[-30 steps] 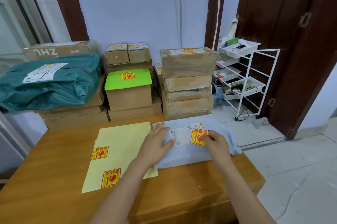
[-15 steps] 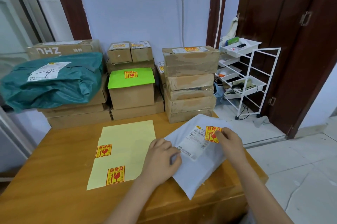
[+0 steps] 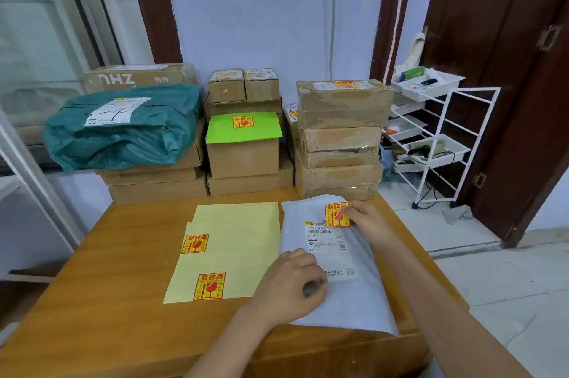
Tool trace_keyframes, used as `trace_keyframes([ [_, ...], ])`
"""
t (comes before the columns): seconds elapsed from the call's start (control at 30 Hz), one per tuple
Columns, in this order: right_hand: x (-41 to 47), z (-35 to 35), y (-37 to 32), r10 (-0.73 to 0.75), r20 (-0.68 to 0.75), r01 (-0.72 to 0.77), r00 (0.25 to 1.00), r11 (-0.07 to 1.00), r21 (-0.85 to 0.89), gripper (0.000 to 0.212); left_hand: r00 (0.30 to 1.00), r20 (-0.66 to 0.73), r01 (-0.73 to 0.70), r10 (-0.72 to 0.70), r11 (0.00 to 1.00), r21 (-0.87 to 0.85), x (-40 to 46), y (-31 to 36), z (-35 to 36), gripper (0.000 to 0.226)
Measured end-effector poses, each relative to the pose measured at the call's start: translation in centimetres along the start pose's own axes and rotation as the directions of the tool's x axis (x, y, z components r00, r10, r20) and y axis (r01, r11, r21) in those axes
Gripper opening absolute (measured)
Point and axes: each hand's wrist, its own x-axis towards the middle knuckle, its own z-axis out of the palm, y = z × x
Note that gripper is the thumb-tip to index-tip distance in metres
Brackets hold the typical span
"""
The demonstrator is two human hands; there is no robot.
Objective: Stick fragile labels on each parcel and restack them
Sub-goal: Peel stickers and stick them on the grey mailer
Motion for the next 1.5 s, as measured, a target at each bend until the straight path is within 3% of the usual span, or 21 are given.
trace_keyframes([
  [0.33, -0.8, 0.5, -0.4, -0.003, 0.045, -0.003, 0.999, 0.991, 0.135, 0.027, 0.961, 0.023, 0.275, -0.275, 0.95, -0.145, -0.1, -0.9, -0.3, 0.041],
  [0.5, -2.5, 0.9, 0.6, -0.041, 0.114, 0.027, 0.993, 0.992, 0.124, 0.029, 0.875, 0.015, 0.468, -0.484, 0.837, -0.283, 1.9, -0.9, -0.5, 0.004],
  [0.6, -3.0, 1.5, 1.1, -0.062, 0.131, 0.053, 0.989, 0.996, 0.069, 0.028, 0.829, 0.032, 0.533, -0.558, 0.773, -0.345, 2.7, -0.8, -0.6, 0.018],
  [0.67, -3.1, 1.7, 1.4, -0.034, 0.126, 0.03, 0.991, 0.999, 0.032, 0.022, 0.821, 0.03, 0.544, -0.571, 0.764, -0.348, 2.8, -0.8, -0.4, 0.021],
  [0.73, -3.0, 2.0, 1.9, -0.021, 0.095, 0.024, 0.995, 0.999, -0.03, 0.032, 0.812, 0.01, 0.548, -0.584, 0.756, -0.359, 2.8, -0.8, -0.1, 0.021],
  [1.03, -3.8, 2.9, 2.1, -0.09, 0.001, 0.084, 0.996, 0.92, -0.384, 0.031, 0.818, -0.031, 0.54, -0.574, 0.785, -0.305, 2.8, -0.7, 0.4, 0.011],
  [1.17, -3.9, 3.0, 2.1, -0.116, -0.006, 0.101, 0.993, 0.892, -0.44, 0.027, 0.836, -0.059, 0.511, -0.546, 0.813, -0.279, 2.7, -0.9, 0.6, 0.012],
  [1.5, -4.3, 3.1, 2.1, -0.191, -0.006, 0.16, 0.982, 0.838, -0.522, 0.04, 0.859, -0.09, 0.478, -0.503, 0.853, -0.207, 2.5, -1.0, 1.0, 0.018],
])
